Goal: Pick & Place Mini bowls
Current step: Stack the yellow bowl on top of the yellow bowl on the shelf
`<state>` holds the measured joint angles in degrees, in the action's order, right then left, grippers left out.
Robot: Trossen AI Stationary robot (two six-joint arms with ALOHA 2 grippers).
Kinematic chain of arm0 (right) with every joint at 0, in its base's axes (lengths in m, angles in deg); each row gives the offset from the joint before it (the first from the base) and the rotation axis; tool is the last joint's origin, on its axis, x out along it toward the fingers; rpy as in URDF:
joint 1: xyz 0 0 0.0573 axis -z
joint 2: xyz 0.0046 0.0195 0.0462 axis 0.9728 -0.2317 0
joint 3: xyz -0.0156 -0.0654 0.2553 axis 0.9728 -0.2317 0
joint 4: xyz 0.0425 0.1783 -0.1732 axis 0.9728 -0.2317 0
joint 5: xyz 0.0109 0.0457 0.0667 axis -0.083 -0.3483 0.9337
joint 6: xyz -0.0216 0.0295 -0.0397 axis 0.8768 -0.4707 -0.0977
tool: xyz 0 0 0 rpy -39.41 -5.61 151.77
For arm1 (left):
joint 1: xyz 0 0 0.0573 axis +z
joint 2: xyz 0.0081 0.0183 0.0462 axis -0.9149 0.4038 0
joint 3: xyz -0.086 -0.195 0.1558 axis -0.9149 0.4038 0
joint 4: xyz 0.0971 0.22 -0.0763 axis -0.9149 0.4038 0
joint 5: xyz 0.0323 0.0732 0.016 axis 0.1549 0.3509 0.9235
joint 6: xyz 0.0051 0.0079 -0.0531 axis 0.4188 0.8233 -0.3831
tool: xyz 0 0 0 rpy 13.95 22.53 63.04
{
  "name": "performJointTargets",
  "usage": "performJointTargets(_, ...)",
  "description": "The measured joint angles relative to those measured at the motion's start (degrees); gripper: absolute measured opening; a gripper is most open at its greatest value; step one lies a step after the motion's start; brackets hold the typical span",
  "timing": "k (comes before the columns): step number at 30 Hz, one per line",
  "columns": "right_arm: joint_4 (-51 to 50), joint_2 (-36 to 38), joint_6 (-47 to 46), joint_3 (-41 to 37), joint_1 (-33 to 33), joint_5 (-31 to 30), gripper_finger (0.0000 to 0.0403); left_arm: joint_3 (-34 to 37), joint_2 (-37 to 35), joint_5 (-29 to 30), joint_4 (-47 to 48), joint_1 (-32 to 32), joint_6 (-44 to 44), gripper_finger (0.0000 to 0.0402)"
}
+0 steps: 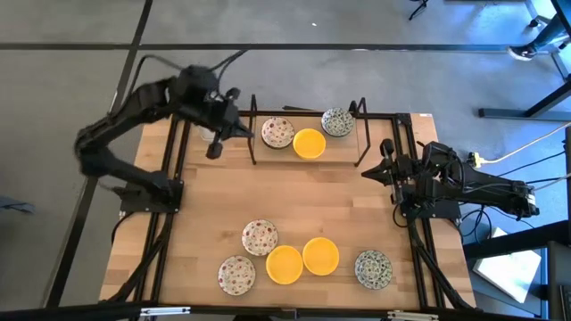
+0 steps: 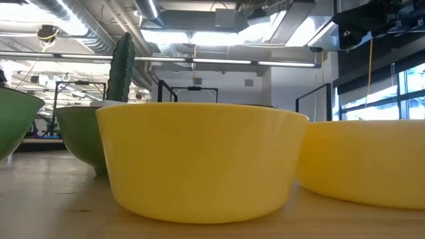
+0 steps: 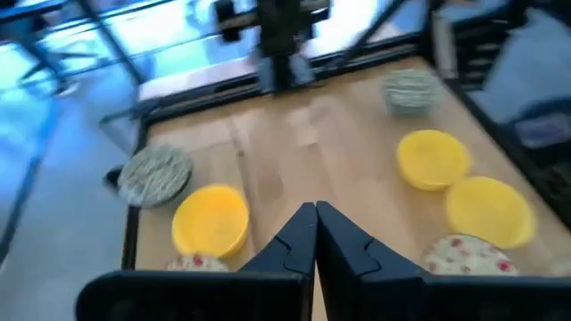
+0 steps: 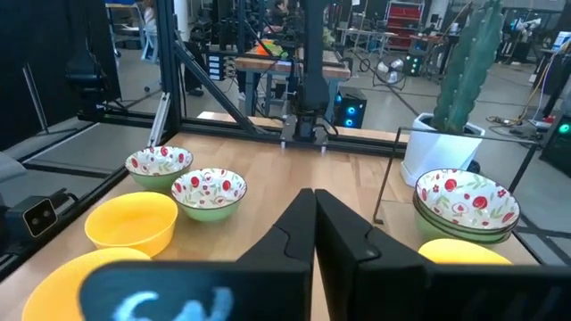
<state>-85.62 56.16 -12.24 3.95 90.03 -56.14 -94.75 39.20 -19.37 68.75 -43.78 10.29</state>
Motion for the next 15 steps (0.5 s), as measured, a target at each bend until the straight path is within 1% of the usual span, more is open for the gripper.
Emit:
performJointTargets(2, 0.01, -0.01, 0.02, 0.0, 0.0, 0.01, 0.001, 11.46, -6.09, 2.93, -7.83, 1.19, -4.0, 0.0003)
performJointTargets(3, 0.01, -0.02, 0.03, 0.0, 0.0, 0.01, 0.001, 17.03, -8.96, 4.64, -13.31, 1.65, -6.99, 0.0003)
performJointTargets(5, 0.2, -0.02, 0.83, 0.0, 0.0, 0.01, 0.001, 28.2, -14.3, 7.48, -29.02, 2.2, -14.1, 0.0003)
performJointTargets(6, 0.67, -0.02, 1.7, 0.0, -0.06, 0.01, 0.001, 33.33, -16.61, 7.7, -36.5, 2.19, -16.38, 0.0003)
performJointTargets(8, 2.11, -0.02, 2.66, 0.0, -0.45, 0.04, 0.001, 42.53, -20.58, 6.38, -48.3, 1.61, -16.39, 0.0003)
performJointTargets(10, 3.34, 0.0, 2.78, 0.0, -0.96, 0.02, 0.001, 49.99, -23.6, 6.67, -56.25, 0.97, -14.57, 0.0003)
performJointTargets(13, 4.49, -0.02, 2.72, 0.0, -1.36, 0.04, 0.001, 59.26, -27.02, 11.57, -66.96, 0.88, -15.23, 0.0003)
performJointTargets(15, 4.67, -0.02, 2.63, 0.0, -1.42, 0.01, 0.001, 63.88, -29.05, 12.17, -71.39, 1.06, -14.6, 0.0003)
